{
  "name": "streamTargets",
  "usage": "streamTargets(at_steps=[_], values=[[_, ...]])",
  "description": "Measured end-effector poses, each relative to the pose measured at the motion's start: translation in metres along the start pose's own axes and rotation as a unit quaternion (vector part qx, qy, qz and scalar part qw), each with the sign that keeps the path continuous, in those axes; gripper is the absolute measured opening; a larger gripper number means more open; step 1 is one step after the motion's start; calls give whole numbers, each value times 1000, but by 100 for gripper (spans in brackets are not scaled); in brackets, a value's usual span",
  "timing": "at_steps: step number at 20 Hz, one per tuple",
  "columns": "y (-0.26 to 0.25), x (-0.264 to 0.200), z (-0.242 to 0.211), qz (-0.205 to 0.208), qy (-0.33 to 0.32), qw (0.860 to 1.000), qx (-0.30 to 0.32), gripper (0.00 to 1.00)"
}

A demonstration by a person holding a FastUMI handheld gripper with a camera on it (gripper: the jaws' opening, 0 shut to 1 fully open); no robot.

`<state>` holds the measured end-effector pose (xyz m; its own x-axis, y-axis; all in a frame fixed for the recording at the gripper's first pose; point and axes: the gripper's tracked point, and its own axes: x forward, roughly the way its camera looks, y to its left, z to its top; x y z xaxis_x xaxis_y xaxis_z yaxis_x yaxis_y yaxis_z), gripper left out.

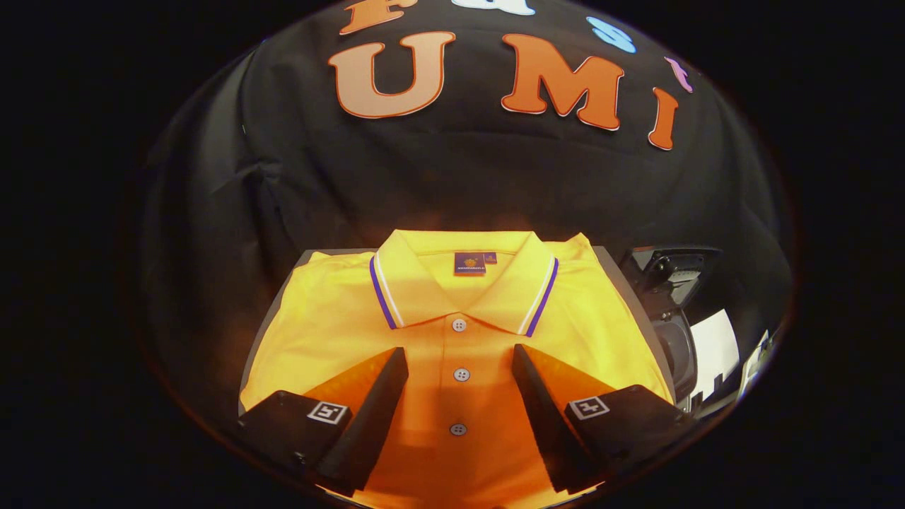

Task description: Put the clothes into the washing machine and then close the washing machine lid.

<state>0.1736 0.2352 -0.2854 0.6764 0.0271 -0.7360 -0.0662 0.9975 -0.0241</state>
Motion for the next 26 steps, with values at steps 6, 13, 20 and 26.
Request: streamTargets(at_steps=[6, 13, 20, 26], values=[[2, 1, -1, -1, 20, 1000, 3, 92], [8, -2, 0, 1, 27, 1000, 6, 60], [8, -4, 1, -5, 34, 999, 8, 59], [9, -5, 3, -14, 41, 999, 11, 38]])
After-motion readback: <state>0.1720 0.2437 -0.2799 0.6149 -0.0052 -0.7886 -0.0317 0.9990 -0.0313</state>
